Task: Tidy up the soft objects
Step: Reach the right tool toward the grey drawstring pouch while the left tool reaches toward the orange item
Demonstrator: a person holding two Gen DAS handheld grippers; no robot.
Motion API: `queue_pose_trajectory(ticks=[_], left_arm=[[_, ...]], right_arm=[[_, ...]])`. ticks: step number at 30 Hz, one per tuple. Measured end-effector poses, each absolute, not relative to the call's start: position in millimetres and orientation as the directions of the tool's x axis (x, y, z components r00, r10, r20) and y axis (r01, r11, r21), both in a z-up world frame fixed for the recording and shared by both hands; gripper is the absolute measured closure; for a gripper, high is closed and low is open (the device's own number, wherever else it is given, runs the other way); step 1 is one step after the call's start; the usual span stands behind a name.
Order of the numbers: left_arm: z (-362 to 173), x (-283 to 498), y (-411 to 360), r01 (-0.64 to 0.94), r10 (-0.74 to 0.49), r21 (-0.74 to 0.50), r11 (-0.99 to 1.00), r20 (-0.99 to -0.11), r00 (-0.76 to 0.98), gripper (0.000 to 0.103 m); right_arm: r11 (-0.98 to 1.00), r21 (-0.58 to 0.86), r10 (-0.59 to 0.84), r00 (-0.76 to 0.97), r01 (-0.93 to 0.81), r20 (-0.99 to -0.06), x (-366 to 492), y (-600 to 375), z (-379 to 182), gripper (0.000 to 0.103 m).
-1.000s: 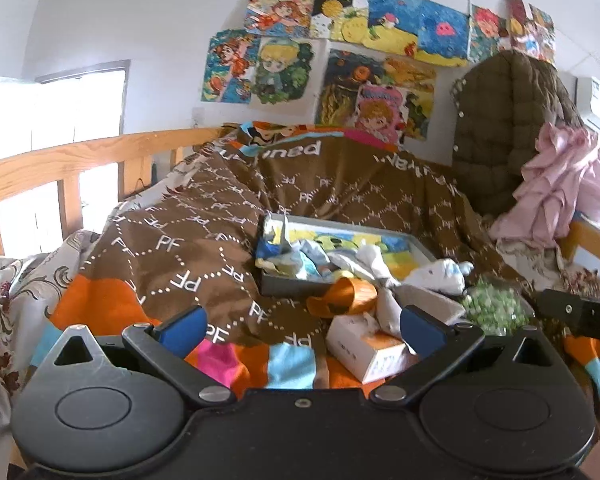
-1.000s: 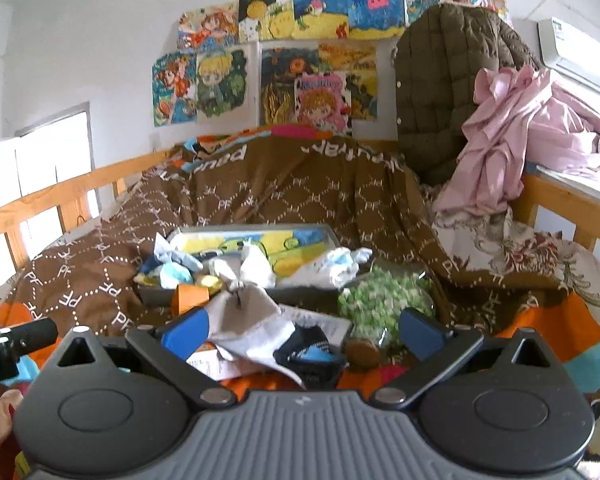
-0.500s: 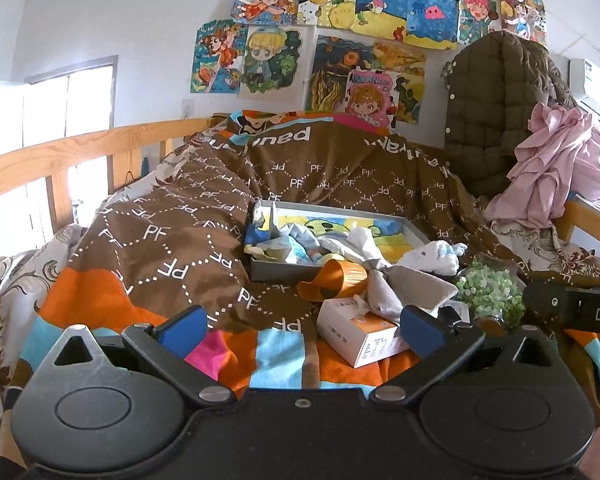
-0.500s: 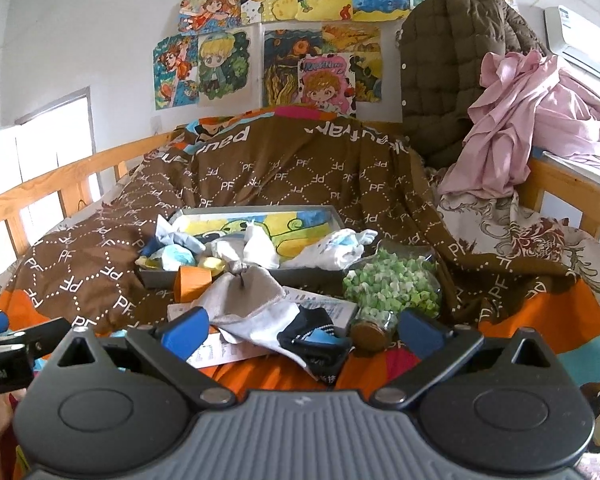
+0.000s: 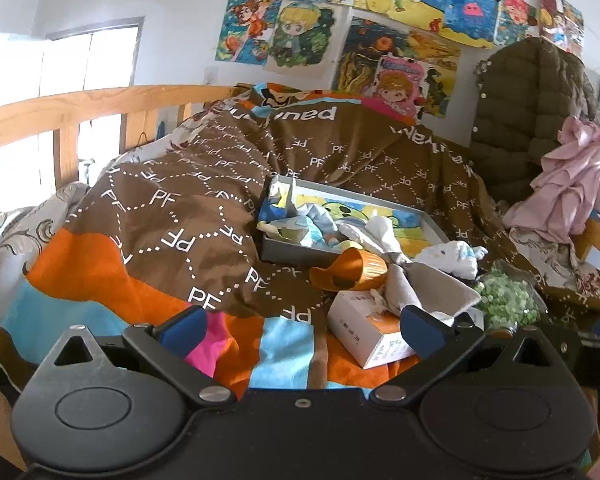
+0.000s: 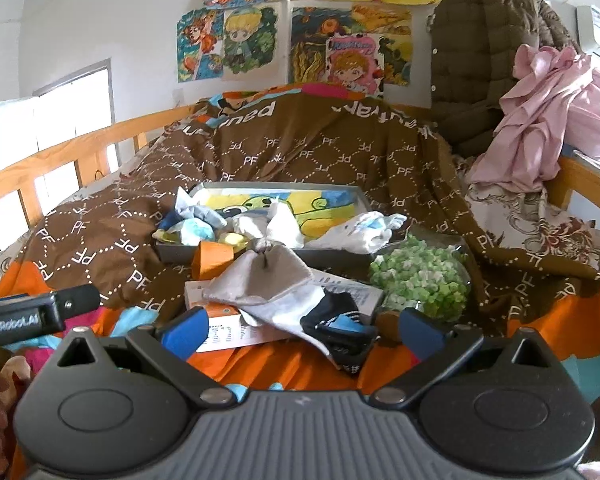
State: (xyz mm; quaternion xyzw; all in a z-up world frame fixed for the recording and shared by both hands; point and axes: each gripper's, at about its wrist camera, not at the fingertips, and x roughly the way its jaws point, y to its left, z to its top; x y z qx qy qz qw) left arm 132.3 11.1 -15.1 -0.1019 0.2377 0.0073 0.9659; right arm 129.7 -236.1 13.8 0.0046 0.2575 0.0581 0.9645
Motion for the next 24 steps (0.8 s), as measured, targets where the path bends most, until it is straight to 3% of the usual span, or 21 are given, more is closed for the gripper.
queue_pose_trajectory(ticks=[14, 24], left_arm=[[-27.5, 163.6, 20.4, -0.086, -0.023, -0.214, 0.973, -0.462, 0.886, 0.001], [-32.5, 192.9, 22.8, -0.012, -0.074, -0.197, 0.980, -0.422, 0.904, 0.001]], right_arm=[[0.982, 0.026, 0.172, 0.822, -0.188, -0.542, 158.5, -224.6, 10.7, 0.000], [0.951, -0.072, 0.220, 0.821, -0.301, -0.527, 189.1, -214.2, 7.9, 0.000]])
